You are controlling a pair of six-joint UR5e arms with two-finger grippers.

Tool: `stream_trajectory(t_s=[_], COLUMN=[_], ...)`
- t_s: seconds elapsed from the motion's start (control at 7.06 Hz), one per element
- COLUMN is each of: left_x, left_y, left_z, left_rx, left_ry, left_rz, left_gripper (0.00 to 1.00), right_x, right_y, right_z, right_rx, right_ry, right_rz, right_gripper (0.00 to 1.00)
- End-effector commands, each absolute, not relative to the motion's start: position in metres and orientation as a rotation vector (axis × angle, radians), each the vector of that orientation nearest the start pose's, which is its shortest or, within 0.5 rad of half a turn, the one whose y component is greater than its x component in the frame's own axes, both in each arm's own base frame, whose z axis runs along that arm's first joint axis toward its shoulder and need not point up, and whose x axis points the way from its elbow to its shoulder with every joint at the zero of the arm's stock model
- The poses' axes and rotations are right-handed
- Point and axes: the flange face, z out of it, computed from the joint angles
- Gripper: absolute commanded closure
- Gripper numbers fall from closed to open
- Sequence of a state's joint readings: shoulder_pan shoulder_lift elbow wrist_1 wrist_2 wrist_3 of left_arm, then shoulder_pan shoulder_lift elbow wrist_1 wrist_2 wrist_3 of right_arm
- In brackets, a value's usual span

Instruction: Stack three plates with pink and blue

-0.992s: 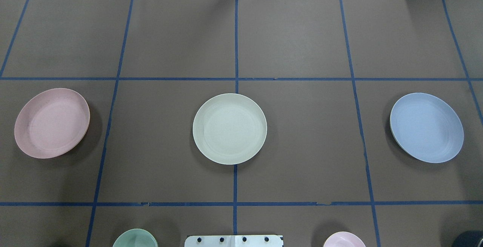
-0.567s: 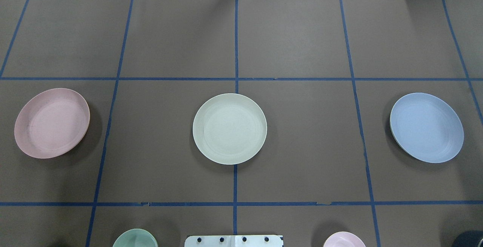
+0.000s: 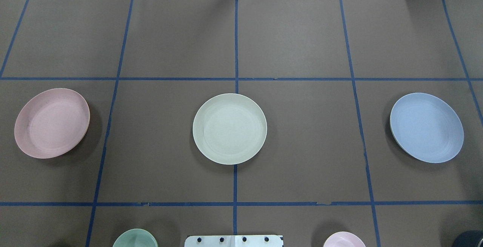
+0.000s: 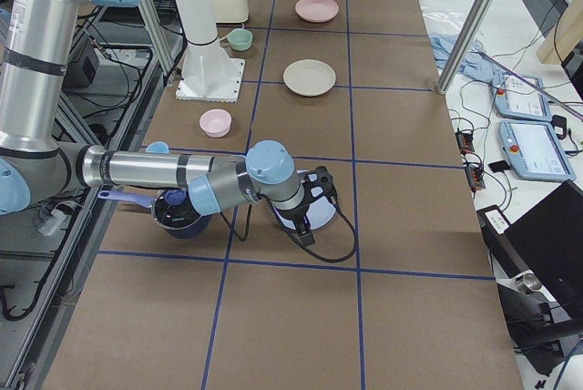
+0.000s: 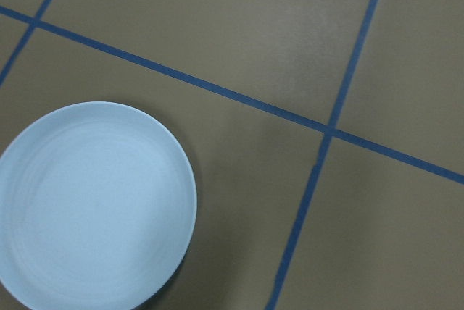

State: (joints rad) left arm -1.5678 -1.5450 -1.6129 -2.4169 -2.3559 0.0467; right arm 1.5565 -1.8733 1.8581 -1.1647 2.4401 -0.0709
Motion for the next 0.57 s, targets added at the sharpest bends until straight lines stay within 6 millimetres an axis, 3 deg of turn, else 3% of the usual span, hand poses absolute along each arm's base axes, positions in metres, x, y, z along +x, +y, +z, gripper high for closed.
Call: stream_trajectory(t_s=[0.0, 0.28, 0.43], left_x=[-0.019, 0.049, 0.07], left_y=[-0.467, -0.443, -0.433], left_z=[0.575, 0.593, 0.614], left_rx=[0.789, 0.638, 0.653], left_ry=[0.881, 0.999, 0.941], left_rz=[0.443, 0.304, 0.215], left_gripper=[0.0, 0.0, 0.0], right_x=[0.048, 0.031, 0.023], right_y=[-0.381, -0.378, -0.377], right_z=[0.594, 0.599, 0.599], right_rx=[0.373, 0.335, 0.329], right_ry=[-0.879, -0.838, -0.834], right_rz=[-0.194, -0.106, -0.086], right_gripper=[0.0, 0.0, 0.0])
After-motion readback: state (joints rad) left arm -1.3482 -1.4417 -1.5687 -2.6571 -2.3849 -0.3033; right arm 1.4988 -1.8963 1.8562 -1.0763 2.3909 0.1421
